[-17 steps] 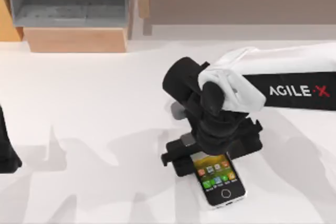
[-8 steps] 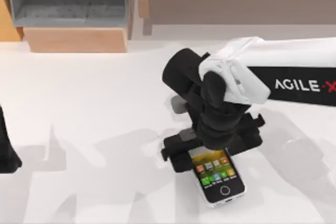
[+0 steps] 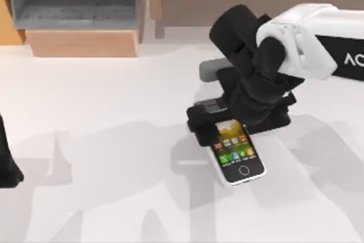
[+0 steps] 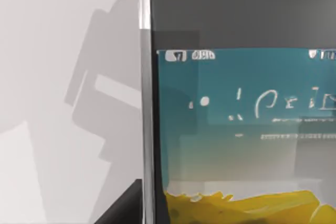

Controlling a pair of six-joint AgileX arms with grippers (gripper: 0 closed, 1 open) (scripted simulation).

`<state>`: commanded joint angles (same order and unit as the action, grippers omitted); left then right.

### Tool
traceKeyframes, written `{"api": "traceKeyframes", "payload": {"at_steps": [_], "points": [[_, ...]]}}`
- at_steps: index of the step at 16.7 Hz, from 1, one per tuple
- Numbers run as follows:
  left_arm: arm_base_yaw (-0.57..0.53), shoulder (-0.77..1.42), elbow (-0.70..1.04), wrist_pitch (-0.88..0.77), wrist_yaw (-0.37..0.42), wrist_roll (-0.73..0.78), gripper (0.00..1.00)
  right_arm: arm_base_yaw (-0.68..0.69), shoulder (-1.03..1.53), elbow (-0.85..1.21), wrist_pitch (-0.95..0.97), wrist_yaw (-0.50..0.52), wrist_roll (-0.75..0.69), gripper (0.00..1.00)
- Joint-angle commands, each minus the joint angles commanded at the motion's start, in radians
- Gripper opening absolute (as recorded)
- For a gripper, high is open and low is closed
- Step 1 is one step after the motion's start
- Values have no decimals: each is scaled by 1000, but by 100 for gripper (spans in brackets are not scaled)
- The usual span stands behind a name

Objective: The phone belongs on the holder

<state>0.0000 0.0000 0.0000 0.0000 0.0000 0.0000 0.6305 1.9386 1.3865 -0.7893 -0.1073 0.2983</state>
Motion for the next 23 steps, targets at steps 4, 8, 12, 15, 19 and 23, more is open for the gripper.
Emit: {"api": "traceKeyframes", "payload": {"at_steps": [4, 8, 12, 15, 19, 23], "points": [[0, 0, 0, 0, 0, 0, 100, -235, -165, -6, 139, -198, -209, 0], [0, 0, 0, 0, 0, 0, 100, -432, -306, -18, 267, -356, -369, 0], [0, 0, 0, 0, 0, 0, 100, -632, -388, -75, 354, -477, -502, 0], [0, 0, 0, 0, 0, 0, 100, -792, -442, -120, 419, -550, -580, 0], [0, 0, 0, 0, 0, 0, 100, -984, -502, -189, 504, -649, -677, 0], [0, 0, 0, 0, 0, 0, 100, -1140, -534, -266, 560, -727, -777, 0]]}}
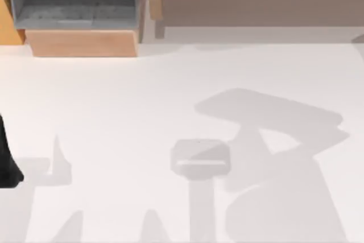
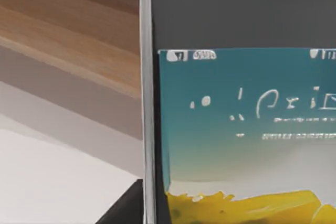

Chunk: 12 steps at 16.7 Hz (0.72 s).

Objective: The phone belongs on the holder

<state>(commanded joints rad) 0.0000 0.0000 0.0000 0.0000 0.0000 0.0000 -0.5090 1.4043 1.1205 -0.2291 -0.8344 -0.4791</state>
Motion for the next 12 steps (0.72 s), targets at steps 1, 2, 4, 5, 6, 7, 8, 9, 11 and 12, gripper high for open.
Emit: {"api": "traceKeyframes", "payload": {"at_steps": [1, 2, 4, 5, 6, 7, 8, 9, 11, 12], "points": [[0, 0, 0, 0, 0, 0, 100, -50, -4, -28, 10, -15, -24, 0], [0, 0, 0, 0, 0, 0, 100, -104, -6, -61, 19, -29, -48, 0], [0, 0, 0, 0, 0, 0, 100, -208, -10, -133, 32, -51, -90, 0], [0, 0, 0, 0, 0, 0, 100, -253, -12, -168, 34, -58, -106, 0], [0, 0, 0, 0, 0, 0, 100, -289, -16, -199, 36, -64, -120, 0], [0, 0, 0, 0, 0, 0, 100, -317, -20, -225, 37, -69, -130, 0], [0, 0, 0, 0, 0, 0, 100, -336, -23, -245, 37, -74, -137, 0], [0, 0, 0, 0, 0, 0, 100, -346, -25, -258, 36, -77, -140, 0], [0, 0, 0, 0, 0, 0, 100, -347, -26, -259, 36, -78, -141, 0], [0, 0, 0, 0, 0, 0, 100, -347, -26, -259, 36, -78, -141, 0]]}}
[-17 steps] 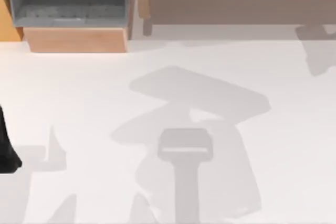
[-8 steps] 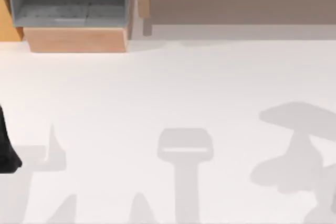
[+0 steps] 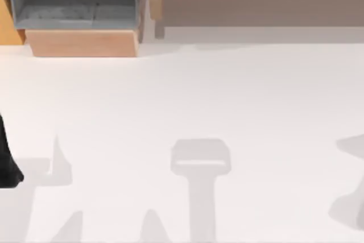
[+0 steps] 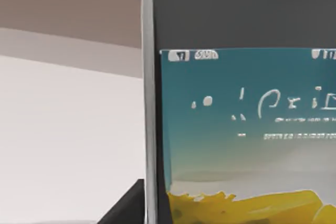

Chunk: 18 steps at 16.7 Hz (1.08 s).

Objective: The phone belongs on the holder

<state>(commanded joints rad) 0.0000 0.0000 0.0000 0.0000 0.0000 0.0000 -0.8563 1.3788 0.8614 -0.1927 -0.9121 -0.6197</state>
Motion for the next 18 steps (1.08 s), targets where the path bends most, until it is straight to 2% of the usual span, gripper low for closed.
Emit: {"api": "traceKeyframes", "payload": {"at_steps": [5, 12, 16, 18], "points": [[0, 0, 0, 0, 0, 0, 100, 26, 16, 3, 32, 7, 19, 0], [0, 0, 0, 0, 0, 0, 100, 128, 119, -5, 217, 101, 124, 0], [0, 0, 0, 0, 0, 0, 100, 133, 123, -7, 227, 106, 129, 0], [0, 0, 0, 0, 0, 0, 100, 133, 123, -7, 227, 106, 129, 15]]}}
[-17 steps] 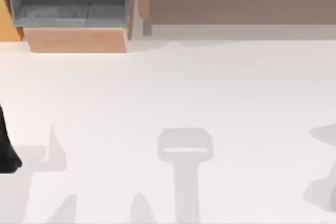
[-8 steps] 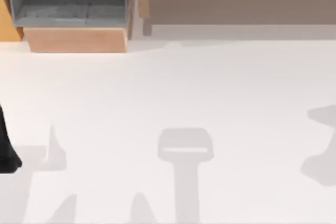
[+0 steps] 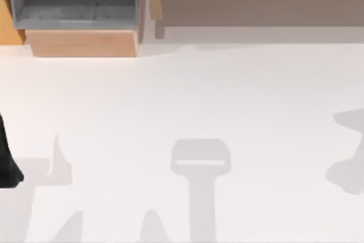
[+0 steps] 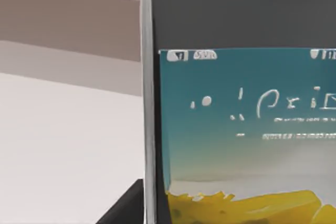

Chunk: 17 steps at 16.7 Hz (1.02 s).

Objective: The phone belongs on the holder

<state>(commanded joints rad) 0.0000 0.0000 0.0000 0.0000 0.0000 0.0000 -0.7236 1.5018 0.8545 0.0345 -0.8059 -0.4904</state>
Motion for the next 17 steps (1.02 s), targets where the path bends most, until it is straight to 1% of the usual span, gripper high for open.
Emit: {"api": "traceKeyframes", "payload": {"at_steps": [11, 12, 17], "points": [[0, 0, 0, 0, 0, 0, 100, 0, 0, 0, 0, 0, 0, 98], [0, 0, 0, 0, 0, 0, 100, 0, 0, 0, 0, 0, 0, 100], [0, 0, 0, 0, 0, 0, 100, 0, 0, 0, 0, 0, 0, 100]]}}
